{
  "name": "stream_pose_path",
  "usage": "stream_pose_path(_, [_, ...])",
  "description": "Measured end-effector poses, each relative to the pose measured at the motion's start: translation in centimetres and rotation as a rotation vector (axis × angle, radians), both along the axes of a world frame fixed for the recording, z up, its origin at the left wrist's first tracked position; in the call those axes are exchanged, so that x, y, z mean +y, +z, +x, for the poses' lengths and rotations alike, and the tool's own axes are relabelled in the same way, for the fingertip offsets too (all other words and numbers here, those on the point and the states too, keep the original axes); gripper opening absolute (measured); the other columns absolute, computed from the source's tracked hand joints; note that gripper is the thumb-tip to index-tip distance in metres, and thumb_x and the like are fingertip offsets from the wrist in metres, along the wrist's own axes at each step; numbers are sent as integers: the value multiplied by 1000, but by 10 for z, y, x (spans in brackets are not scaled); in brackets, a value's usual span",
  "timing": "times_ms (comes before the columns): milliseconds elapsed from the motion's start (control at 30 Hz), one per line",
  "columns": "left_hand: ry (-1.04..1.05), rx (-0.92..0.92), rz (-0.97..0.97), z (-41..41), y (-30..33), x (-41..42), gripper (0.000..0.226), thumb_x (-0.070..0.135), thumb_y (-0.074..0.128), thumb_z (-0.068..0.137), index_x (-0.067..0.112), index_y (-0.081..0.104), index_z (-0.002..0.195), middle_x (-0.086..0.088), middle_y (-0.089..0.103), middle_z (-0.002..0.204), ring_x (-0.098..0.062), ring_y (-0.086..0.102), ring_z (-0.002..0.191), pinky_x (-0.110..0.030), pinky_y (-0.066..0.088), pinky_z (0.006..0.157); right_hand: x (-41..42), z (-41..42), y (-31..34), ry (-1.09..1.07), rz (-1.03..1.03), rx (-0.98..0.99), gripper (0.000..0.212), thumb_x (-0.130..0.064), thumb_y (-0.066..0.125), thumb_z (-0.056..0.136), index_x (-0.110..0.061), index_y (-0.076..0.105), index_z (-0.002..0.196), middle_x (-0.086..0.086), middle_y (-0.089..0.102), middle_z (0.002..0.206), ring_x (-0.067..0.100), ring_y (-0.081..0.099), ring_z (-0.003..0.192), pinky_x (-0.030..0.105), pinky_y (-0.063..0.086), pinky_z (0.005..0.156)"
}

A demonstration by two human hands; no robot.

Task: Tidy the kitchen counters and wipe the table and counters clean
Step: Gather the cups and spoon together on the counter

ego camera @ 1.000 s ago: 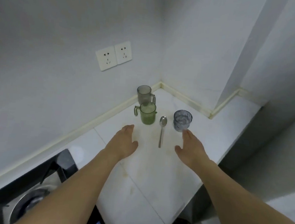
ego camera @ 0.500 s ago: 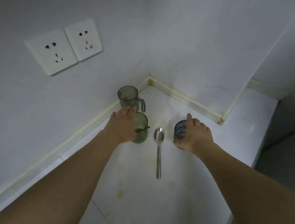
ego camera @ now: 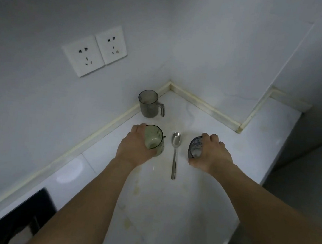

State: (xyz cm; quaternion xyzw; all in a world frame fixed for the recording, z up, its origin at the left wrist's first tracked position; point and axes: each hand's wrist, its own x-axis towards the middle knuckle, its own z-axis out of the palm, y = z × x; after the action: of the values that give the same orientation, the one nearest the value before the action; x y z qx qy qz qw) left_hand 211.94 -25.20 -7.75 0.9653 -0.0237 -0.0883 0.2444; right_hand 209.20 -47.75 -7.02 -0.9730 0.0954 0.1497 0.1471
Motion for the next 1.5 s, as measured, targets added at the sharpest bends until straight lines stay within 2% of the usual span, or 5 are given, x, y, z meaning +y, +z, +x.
stream_pose_path(267, [215,-83,-26,-163,42,-4,91,44,72,74,19,24,148,2,32,144,-23,45,124,-38,42,101,20,-128,39,194,52,-71,90,-50,70,72,-17,25,142,6,35,133,28,41,118,37,45,90])
stream_pose_path(600, [512,-137,53,-409,72,49,82,41,72,69,19,36,140,-1,42,135,-22,45,125,-35,44,97,91,-290,62,692,107,-41,82,-49,69,72,-16,31,138,7,38,129,30,42,118,38,44,94])
stream_pose_path(933, [1016,-194,70,-673,86,181,86,55,69,72,19,34,142,3,40,135,-18,47,120,-35,49,91,273,-470,101,1214,104,-10,100,-48,70,64,-18,23,147,5,33,138,27,42,124,32,43,95])
stream_pose_path(1300, [1350,-227,48,-945,83,339,86,47,72,72,16,34,142,-3,41,136,-24,44,124,-36,41,96,495,-728,92,1525,190,60,100,-49,74,59,-20,27,143,3,36,133,25,46,117,40,46,96])
stream_pose_path(1500, [1461,-212,-16,-1019,72,422,86,44,72,75,15,31,145,-3,36,141,-23,39,130,-35,38,100,582,-799,85,1596,208,126,99,-46,75,64,-18,25,145,3,34,134,25,44,121,37,42,100])
